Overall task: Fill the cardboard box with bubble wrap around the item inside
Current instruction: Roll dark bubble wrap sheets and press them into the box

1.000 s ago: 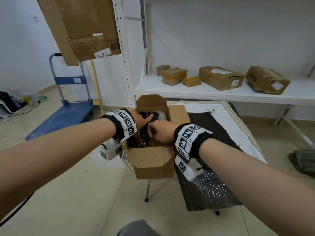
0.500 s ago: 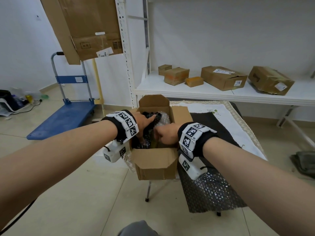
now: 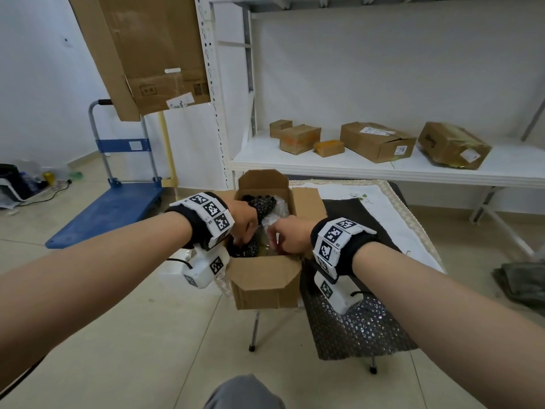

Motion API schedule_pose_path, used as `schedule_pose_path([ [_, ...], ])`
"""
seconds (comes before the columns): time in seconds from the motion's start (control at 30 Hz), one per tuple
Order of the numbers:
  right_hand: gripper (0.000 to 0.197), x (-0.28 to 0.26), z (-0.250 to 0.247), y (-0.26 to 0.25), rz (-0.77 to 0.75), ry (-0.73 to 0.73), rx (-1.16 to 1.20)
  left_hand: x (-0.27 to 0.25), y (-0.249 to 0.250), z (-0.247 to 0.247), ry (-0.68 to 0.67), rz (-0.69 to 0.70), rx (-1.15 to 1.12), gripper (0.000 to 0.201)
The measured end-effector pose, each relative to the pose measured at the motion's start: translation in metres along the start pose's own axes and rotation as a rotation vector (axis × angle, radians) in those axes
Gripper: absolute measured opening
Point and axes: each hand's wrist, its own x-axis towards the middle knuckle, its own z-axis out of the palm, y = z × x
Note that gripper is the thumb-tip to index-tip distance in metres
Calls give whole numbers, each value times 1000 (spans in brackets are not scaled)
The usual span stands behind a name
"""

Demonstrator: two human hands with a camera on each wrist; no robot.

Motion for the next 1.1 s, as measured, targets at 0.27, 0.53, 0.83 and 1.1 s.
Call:
schedule_pose_path([
  [0.27,43,-4,1,-12,-43,-179,-190,-1,14,5,-341,34,0,35],
  [0.53,19,-13,9,11,19,397,272,-16,12,5,-231,-23,-184,57],
  [0.83,81,-36,26,38,392,370,526,-44,61,-9,-129,156,-325,54],
  [1.1,76,-30,44,23,349,385,971,-33,64,15,143,131,-124,54],
])
